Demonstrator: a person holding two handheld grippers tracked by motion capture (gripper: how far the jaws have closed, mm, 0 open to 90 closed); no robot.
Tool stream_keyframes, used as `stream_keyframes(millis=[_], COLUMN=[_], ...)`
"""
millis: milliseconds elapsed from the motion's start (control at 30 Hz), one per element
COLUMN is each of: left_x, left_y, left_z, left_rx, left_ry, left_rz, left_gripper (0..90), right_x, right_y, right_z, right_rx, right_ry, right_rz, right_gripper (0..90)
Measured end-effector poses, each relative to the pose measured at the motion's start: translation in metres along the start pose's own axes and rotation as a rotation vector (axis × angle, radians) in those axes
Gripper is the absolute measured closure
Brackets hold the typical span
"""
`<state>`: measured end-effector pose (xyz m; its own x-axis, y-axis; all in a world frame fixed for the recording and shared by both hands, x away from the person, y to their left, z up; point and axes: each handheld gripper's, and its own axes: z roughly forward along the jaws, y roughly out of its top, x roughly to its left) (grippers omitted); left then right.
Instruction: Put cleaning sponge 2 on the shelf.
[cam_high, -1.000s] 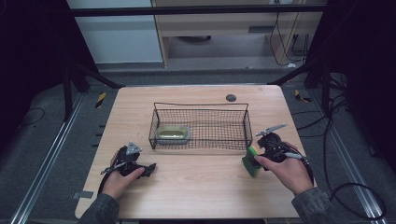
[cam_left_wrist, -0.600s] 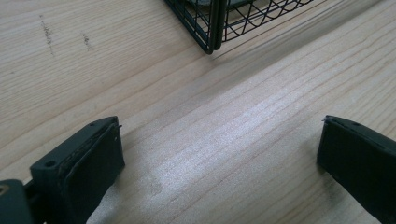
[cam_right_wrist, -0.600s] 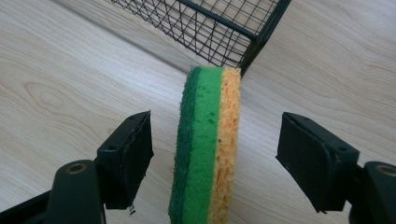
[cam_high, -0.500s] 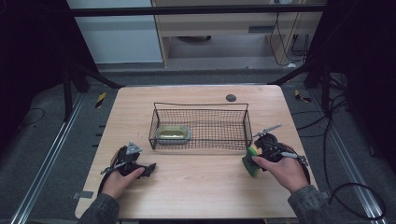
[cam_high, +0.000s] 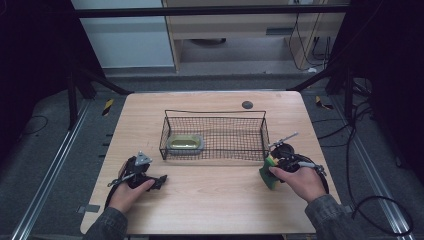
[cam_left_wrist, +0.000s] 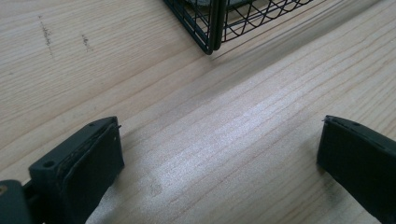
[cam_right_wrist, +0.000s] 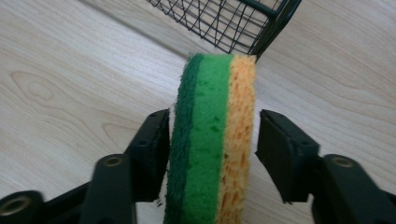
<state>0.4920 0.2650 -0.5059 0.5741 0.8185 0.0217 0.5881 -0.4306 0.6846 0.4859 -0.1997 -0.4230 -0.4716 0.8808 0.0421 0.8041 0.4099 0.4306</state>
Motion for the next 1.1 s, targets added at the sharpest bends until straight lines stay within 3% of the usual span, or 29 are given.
stream_keyframes(millis=[67,167,733,1100], left_x=[0.000,0.000,0.001,0.001], left_y=[0.000,0.000,-0.003,-0.003], left_z=[0.000,0.000,0.001,0.001], left_rx=[0.000,0.000,-0.029,-0.036], left_ry=[0.000,0.000,-0.003,-0.001], left_rz=[0.000,0.000,0.007,-0.001], left_gripper=[0.0,0.0,0.0,0.0], right_x=[0.001,0.000,-0.023,-0.039], right_y=[-0.001,-0.002,-0.007,0.004], right_z=[0.001,-0.001,-0.044,-0.063], right_rx=[0.010,0.008,-0.126,-0.160], right_ry=[0.007,0.002,-0.046,-0.084], right_rz=[-0.006,-0.006,-0.030,-0.051], right_gripper=[59.0,64.1,64.5,64.6])
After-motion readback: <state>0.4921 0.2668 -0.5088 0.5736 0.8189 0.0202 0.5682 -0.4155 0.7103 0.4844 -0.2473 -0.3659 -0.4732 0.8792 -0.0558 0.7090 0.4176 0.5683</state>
